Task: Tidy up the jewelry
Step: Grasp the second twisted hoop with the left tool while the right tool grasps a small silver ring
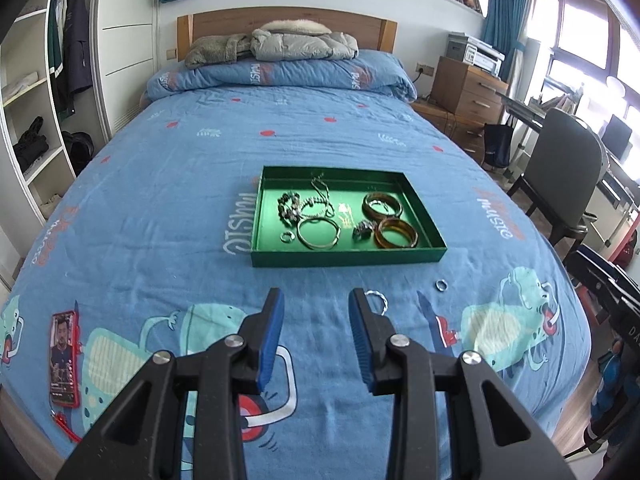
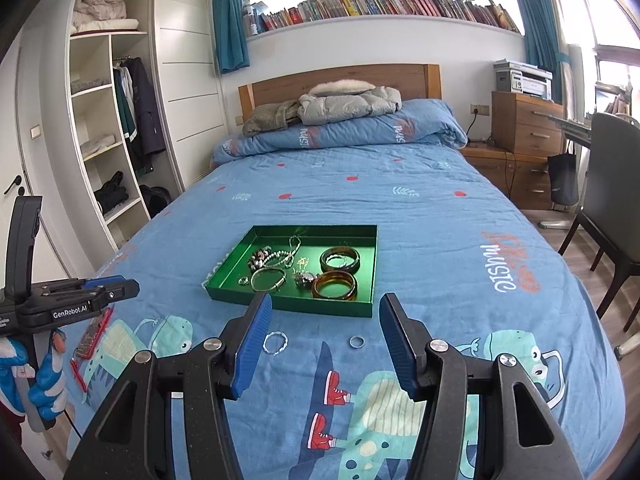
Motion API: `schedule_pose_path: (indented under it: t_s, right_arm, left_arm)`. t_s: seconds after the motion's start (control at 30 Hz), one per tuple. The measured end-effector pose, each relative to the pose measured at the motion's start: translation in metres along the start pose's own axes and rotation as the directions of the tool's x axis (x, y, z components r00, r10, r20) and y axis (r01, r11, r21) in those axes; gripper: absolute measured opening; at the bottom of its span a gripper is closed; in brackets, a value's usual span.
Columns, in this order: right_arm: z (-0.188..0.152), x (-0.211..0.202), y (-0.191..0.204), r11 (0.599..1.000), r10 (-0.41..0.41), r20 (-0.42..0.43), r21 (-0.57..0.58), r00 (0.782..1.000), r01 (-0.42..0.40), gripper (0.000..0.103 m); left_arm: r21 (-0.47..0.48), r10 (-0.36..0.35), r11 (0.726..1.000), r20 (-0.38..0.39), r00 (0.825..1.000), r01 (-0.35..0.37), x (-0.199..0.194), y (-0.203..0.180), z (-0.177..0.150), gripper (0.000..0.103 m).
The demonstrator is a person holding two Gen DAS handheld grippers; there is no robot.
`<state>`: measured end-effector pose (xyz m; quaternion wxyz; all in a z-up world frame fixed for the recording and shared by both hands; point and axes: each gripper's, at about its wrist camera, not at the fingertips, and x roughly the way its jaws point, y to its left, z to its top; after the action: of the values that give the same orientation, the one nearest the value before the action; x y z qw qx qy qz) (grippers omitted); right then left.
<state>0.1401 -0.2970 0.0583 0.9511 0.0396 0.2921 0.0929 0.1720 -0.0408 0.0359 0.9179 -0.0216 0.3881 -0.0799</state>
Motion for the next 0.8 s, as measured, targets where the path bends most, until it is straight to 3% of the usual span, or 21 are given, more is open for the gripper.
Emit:
schedule_pose_path:
  t_s: [0.4,0.8]
  right_arm:
    - [-0.030,0.048,-0.037,1.000,0.013,-0.090,-0.002,0.996,-0.013,0.056]
    - [-0.066,0.126,-0.057,0.999,0.043,-0.225,-0.014,0.973,-0.047,0.055]
  left_arm:
    - [0.026,-0.045,0.998,-0.094,0.995,0.048,0.075,-0.041,-0.030,0.038]
    - [0.069,-0.067,0.994,-0.202,0.977,0.083,0.155,-0.068,-0.048,0.038]
